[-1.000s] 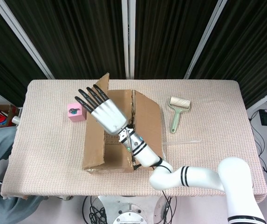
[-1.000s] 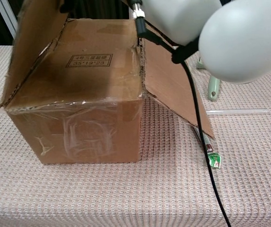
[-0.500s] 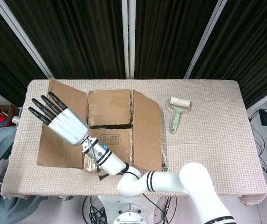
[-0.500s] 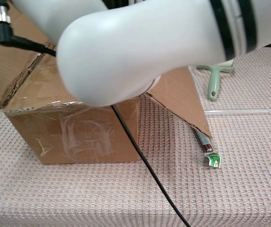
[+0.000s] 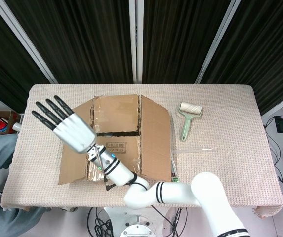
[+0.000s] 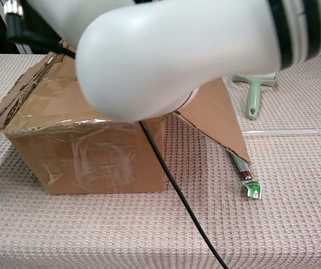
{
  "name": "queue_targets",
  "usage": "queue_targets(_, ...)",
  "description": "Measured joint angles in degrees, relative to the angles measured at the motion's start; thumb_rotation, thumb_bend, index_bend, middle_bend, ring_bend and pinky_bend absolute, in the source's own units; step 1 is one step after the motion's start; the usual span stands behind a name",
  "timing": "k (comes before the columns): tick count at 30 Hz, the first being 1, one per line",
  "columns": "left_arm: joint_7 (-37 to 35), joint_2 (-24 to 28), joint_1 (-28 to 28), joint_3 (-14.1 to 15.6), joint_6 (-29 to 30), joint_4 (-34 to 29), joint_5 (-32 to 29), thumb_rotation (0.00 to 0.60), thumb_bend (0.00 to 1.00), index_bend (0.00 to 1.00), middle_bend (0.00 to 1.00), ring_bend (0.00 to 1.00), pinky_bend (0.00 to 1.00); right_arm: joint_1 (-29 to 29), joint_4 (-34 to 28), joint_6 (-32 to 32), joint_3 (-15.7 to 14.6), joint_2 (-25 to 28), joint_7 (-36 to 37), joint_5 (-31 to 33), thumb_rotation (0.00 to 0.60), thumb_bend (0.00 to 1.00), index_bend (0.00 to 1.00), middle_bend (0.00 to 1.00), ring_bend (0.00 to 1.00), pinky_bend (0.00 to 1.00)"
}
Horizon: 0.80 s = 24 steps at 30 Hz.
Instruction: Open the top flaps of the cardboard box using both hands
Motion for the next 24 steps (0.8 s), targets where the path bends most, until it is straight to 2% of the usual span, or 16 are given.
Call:
queue_targets(3, 0.4, 0.0, -0.1, 0.0, 0.3, -0.6, 0.3, 0.600, 0.00, 0.03, 0.05, 0.09, 0.21, -2.8, -5.8, -1.0, 0.1, 3.8, -3.4, 5.4, 0.600, 0.17, 0.00, 0.00, 0.00, 0.00)
queue_targets(6, 0.9, 0.1, -0.2, 0.1, 0.3, -1.3, 0.6, 0.600, 0.00, 0.03, 0.05, 0.09, 0.21, -5.1, -11.5, -2.0, 0.4, 7.5, -6.9, 14.0, 0.600, 0.19, 0.00, 0.00, 0.00, 0.02)
queue_targets(9, 1.4, 0.3, -0.3, 0.1, 0.3, -2.2, 0.9, 0.600, 0.00, 0.03, 0.05, 0.09, 0.21, -6.7, -17.1, -2.8, 1.0, 11.8, -10.3, 25.5, 0.600, 0.20, 0.00, 0.03, 0.00, 0.02)
queue_targets(16, 3.9, 1.1, -0.9, 0.5, -1.1, -4.7, 1.2, 0.600, 0.01, 0.03, 0.05, 0.09, 0.21, -7.8, -28.4, -6.7, 1.3, 25.1, -17.9, 58.6, 0.600, 0.46, 0.00, 0.05, 0.00, 0.00)
queue_targets(19, 4.7, 1.4, -1.1, 0.7, -1.7, -5.7, 1.3, 0.600, 0.01, 0.03, 0.05, 0.09, 0.21, -7.8, -32.1, -10.7, 0.7, 32.1, -19.8, 69.6, 0.600, 0.64, 0.00, 0.08, 0.00, 0.00)
queue_targets(22, 5.5, 1.6, -1.4, 0.8, -1.9, -6.3, 1.6, 0.600, 0.01, 0.03, 0.05, 0.09, 0.21, -8.1, -33.8, -15.1, 0.0, 37.3, -19.4, 75.0, 0.600, 0.77, 0.00, 0.12, 0.00, 0.00)
queue_targets(24, 5.8, 1.8, -1.5, 0.9, -2.1, -6.7, 1.7, 0.600, 0.01, 0.03, 0.05, 0.09, 0.21, -8.4, -34.3, -16.9, -0.6, 38.5, -18.4, 75.6, 0.600, 0.80, 0.00, 0.16, 0.00, 0.00)
